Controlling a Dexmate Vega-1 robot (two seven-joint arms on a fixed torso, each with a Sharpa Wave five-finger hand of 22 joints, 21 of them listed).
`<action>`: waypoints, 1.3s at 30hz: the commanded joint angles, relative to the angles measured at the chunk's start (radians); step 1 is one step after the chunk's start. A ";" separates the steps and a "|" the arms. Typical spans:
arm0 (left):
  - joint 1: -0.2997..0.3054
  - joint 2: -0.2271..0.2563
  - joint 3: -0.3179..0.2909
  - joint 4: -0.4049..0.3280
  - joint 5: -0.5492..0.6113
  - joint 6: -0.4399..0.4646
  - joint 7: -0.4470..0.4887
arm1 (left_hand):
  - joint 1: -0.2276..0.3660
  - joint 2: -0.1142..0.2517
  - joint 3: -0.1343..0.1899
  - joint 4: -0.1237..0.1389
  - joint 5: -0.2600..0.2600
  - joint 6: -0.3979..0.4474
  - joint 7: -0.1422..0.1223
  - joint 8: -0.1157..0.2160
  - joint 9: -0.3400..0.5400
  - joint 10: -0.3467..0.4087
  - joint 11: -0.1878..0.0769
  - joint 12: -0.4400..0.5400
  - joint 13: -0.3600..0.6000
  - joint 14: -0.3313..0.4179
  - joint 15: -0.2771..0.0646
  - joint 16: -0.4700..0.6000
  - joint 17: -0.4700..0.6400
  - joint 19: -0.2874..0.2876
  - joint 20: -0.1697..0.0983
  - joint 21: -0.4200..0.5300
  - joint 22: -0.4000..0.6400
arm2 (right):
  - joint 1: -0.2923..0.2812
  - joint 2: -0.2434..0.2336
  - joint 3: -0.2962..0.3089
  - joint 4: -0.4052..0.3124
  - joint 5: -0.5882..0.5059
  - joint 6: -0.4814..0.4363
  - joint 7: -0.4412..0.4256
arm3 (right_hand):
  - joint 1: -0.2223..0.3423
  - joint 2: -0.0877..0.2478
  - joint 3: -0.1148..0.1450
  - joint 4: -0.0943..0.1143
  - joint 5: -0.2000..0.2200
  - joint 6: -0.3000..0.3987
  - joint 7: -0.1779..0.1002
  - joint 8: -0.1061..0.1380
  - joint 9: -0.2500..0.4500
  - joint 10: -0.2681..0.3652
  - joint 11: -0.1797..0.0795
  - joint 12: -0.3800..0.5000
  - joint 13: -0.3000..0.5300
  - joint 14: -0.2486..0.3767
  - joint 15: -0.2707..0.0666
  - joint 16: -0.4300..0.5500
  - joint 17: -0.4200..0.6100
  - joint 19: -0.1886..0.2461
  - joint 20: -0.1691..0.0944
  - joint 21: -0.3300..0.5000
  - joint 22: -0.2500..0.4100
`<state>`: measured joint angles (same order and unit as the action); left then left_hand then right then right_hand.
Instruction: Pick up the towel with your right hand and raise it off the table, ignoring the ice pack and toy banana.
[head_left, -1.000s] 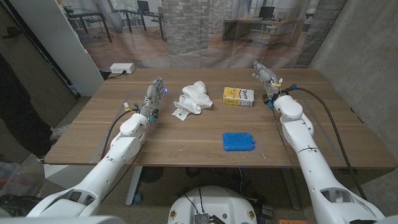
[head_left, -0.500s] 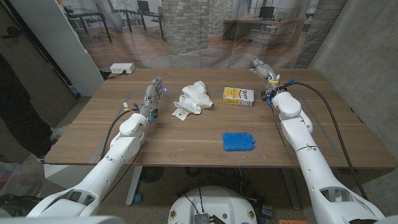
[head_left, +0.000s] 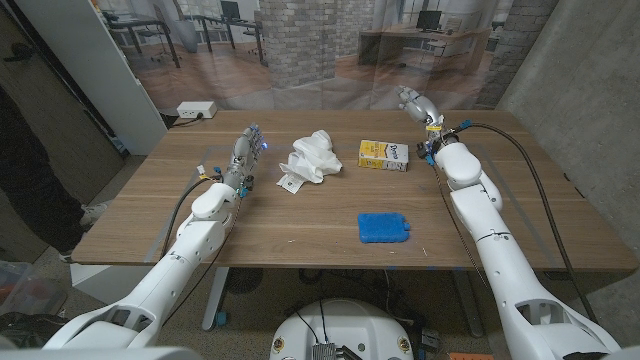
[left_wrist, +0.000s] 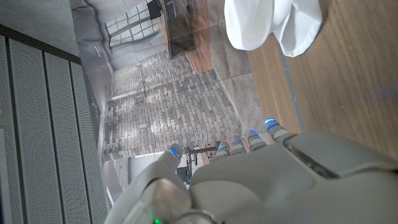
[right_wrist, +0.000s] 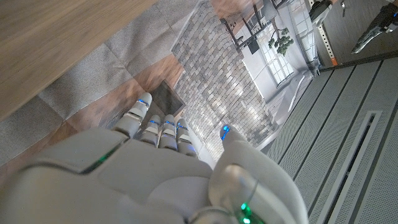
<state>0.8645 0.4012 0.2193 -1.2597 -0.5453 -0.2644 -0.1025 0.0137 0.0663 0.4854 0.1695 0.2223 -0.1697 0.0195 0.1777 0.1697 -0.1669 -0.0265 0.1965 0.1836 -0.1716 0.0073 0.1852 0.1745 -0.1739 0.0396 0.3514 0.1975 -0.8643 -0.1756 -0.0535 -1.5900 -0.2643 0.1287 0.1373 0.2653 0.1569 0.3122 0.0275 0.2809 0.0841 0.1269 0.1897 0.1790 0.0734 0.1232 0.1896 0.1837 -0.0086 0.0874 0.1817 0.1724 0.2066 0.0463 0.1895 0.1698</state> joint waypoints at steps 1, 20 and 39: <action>0.001 0.001 -0.003 0.000 -0.005 -0.001 0.000 | 0.003 0.068 -0.004 -0.001 0.004 -0.097 0.004 0.005 0.004 -0.090 0.002 0.006 0.006 -0.145 0.006 0.003 0.003 -0.035 0.005 0.001 0.004 | -0.001 -0.012 -0.026 -0.034 -0.079 0.004 -0.010 | 0.014 -0.001 0.001 -0.009 -0.003 0.005 0.002 0.007 0.005 0.007 -0.002 0.005 0.002 0.006 0.006 0.008 0.002 0.006 0.002 0.006 0.002; 0.001 0.000 -0.007 0.007 -0.006 -0.002 -0.003 | 0.004 0.068 -0.006 -0.001 0.005 -0.097 0.003 0.004 0.004 -0.090 0.002 0.006 0.006 -0.144 0.006 0.003 0.003 -0.035 0.006 -0.001 0.004 | -0.005 -0.029 -0.061 -0.096 -0.211 0.009 -0.021 | 0.036 -0.002 0.013 -0.027 -0.012 0.012 0.001 0.007 0.005 0.012 -0.004 0.005 0.002 0.009 0.005 0.007 0.001 0.002 -0.002 0.004 0.002; 0.005 -0.002 -0.013 0.012 -0.009 -0.007 -0.005 | 0.005 0.069 -0.007 -0.001 0.005 -0.097 0.004 0.004 0.004 -0.090 0.002 0.006 0.006 -0.144 0.006 0.003 0.003 -0.034 0.006 -0.002 0.004 | 0.001 -0.036 -0.096 -0.140 -0.325 0.004 -0.009 | 0.062 -0.002 0.029 -0.051 -0.024 0.016 -0.001 0.006 0.005 0.028 -0.008 0.008 0.002 0.013 0.002 0.007 0.001 0.001 -0.006 0.004 0.002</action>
<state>0.8660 0.4008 0.2103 -1.2500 -0.5524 -0.2680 -0.1069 0.0137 0.0663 0.4813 0.1654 0.2223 -0.1697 0.0195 0.1777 0.1696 -0.1669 -0.0265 0.1965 0.1835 -0.1716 0.0073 0.1852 0.1745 -0.1739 0.0395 0.3514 0.1974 -0.8679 -0.2071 -0.1307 -1.7083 -0.5273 0.1330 0.1197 0.3157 0.1566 0.3392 -0.0161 0.2577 0.0930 0.1287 0.1897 0.1790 0.0987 0.1123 0.1896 0.1836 0.0025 0.0869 0.1817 0.1725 0.2064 0.0464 0.1895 0.1698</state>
